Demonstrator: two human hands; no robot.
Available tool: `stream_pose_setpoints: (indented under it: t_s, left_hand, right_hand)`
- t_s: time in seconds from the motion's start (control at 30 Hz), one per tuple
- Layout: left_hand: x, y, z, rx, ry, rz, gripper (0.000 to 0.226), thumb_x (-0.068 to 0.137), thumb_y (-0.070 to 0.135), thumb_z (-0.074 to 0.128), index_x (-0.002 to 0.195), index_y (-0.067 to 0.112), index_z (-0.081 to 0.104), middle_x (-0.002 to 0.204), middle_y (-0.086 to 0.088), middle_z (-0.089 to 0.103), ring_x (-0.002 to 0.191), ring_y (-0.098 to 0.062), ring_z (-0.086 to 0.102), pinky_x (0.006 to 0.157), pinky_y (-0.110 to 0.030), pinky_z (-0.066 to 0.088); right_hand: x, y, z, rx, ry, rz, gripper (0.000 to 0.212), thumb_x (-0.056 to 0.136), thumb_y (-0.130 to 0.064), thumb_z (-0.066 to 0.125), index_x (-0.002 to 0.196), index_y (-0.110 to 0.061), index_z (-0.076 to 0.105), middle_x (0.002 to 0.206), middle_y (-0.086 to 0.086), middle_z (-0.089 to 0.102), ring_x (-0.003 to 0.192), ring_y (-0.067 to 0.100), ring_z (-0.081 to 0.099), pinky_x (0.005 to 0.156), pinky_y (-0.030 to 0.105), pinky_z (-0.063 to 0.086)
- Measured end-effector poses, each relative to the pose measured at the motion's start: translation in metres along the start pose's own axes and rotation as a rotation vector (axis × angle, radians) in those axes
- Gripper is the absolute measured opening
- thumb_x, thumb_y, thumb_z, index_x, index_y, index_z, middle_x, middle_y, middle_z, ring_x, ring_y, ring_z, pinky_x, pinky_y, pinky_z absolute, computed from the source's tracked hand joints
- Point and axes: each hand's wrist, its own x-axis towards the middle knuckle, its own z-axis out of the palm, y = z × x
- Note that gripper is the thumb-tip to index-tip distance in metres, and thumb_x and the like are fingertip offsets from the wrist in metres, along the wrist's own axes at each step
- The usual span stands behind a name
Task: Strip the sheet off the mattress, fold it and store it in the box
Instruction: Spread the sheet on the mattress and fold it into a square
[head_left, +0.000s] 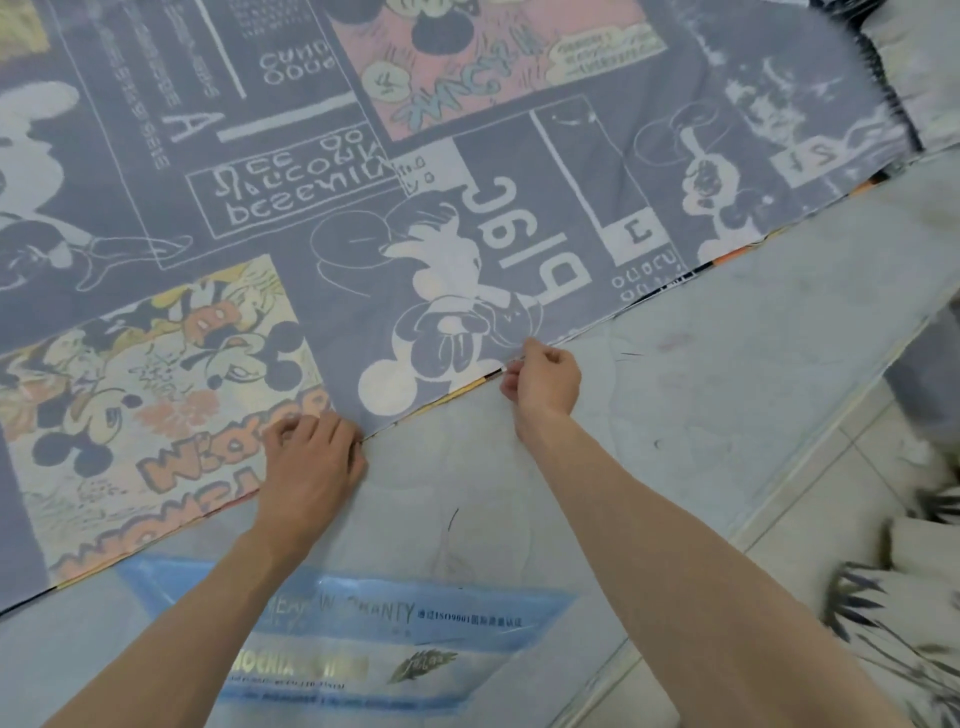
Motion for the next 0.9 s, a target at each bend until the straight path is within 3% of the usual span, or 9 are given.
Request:
stream_pose_setpoints:
  t_s: [0.1, 0.23, 0.33, 0.43, 0.5, 0.67, 0.77, 0.9]
  left_hand:
    - [0.005, 0.000, -0.003, 0.038, -0.031, 0.052, 0.012, 0.090, 0.020, 0.049, 0.080, 0.017, 0.057, 0.077, -0.005, 0.052, 0.077, -0.031, 0.053, 0.085, -0.048, 0.038]
    - [0.008, 0.002, -0.009, 0.071, -0.128, 0.143, 0.021, 0.089, 0.024, 0.045, 0.082, 0.015, 0.062, 0.082, -0.006, 0.058, 0.077, -0.032, 0.057, 0.080, -0.051, 0.039]
    - [0.021, 0.022, -0.022, 0.054, -0.212, 0.003, 0.025, 0.084, 0.031, 0.042, 0.084, 0.015, 0.061, 0.084, -0.008, 0.057, 0.078, -0.034, 0.055, 0.079, -0.052, 0.039]
    - [0.049, 0.082, -0.036, -0.012, -0.210, -0.188, 0.029, 0.079, 0.037, 0.043, 0.090, 0.016, 0.061, 0.089, -0.007, 0.056, 0.081, -0.034, 0.056, 0.080, -0.050, 0.037]
    - [0.111, 0.167, -0.028, -0.101, -0.170, -0.151, 0.033, 0.082, 0.039, 0.044, 0.095, 0.016, 0.065, 0.095, -0.005, 0.061, 0.086, -0.033, 0.060, 0.082, -0.049, 0.039]
    - [0.250, 0.330, -0.030, -0.291, -0.035, -0.067, 0.026, 0.094, 0.037, 0.052, 0.101, 0.015, 0.063, 0.104, -0.005, 0.063, 0.091, -0.030, 0.060, 0.078, -0.043, 0.044]
    - [0.323, 0.409, -0.025, -0.292, -0.109, -0.028, 0.027, 0.096, 0.039, 0.053, 0.100, 0.016, 0.064, 0.103, -0.003, 0.064, 0.091, -0.029, 0.061, 0.077, -0.042, 0.048]
    - [0.349, 0.439, -0.019, -0.208, -0.235, -0.064, 0.023, 0.097, 0.039, 0.056, 0.093, 0.017, 0.063, 0.098, -0.001, 0.063, 0.085, -0.028, 0.062, 0.070, -0.042, 0.048]
  right_hand:
    - [0.027, -0.038, -0.008, 0.022, 0.059, 0.026, 0.023, 0.090, -0.032, 0.068, 0.088, -0.010, 0.060, 0.065, 0.009, 0.064, 0.046, 0.019, 0.052, 0.051, 0.025, 0.052]
    - [0.083, -0.095, -0.038, -0.038, 0.167, -0.029, 0.020, 0.089, -0.028, 0.067, 0.083, -0.009, 0.063, 0.066, 0.011, 0.066, 0.044, 0.020, 0.053, 0.051, 0.027, 0.051]
    - [0.132, -0.141, -0.076, -0.105, 0.199, -0.052, 0.011, 0.087, -0.022, 0.066, 0.088, -0.012, 0.062, 0.071, 0.011, 0.063, 0.045, 0.021, 0.049, 0.057, 0.030, 0.046]
    - [0.174, -0.182, -0.107, -0.077, 0.184, -0.028, 0.014, 0.090, -0.021, 0.069, 0.083, -0.014, 0.059, 0.067, 0.009, 0.058, 0.044, 0.019, 0.044, 0.049, 0.025, 0.041]
    - [0.226, -0.224, -0.130, -0.090, 0.157, -0.033, 0.014, 0.092, -0.020, 0.069, 0.084, -0.014, 0.058, 0.067, 0.009, 0.058, 0.045, 0.018, 0.044, 0.046, 0.024, 0.041]
    - [0.274, -0.251, -0.146, -0.039, 0.082, 0.047, 0.014, 0.091, -0.019, 0.070, 0.091, -0.011, 0.059, 0.069, 0.010, 0.060, 0.051, 0.018, 0.051, 0.048, 0.025, 0.047]
    - [0.304, -0.272, -0.158, 0.010, 0.060, 0.098, 0.013, 0.088, -0.015, 0.066, 0.099, -0.010, 0.061, 0.074, 0.011, 0.062, 0.049, 0.016, 0.052, 0.049, 0.025, 0.047]
    - [0.323, -0.284, -0.166, 0.056, 0.135, 0.130, 0.017, 0.086, -0.009, 0.063, 0.100, -0.012, 0.053, 0.069, 0.010, 0.059, 0.049, 0.021, 0.048, 0.052, 0.029, 0.043]
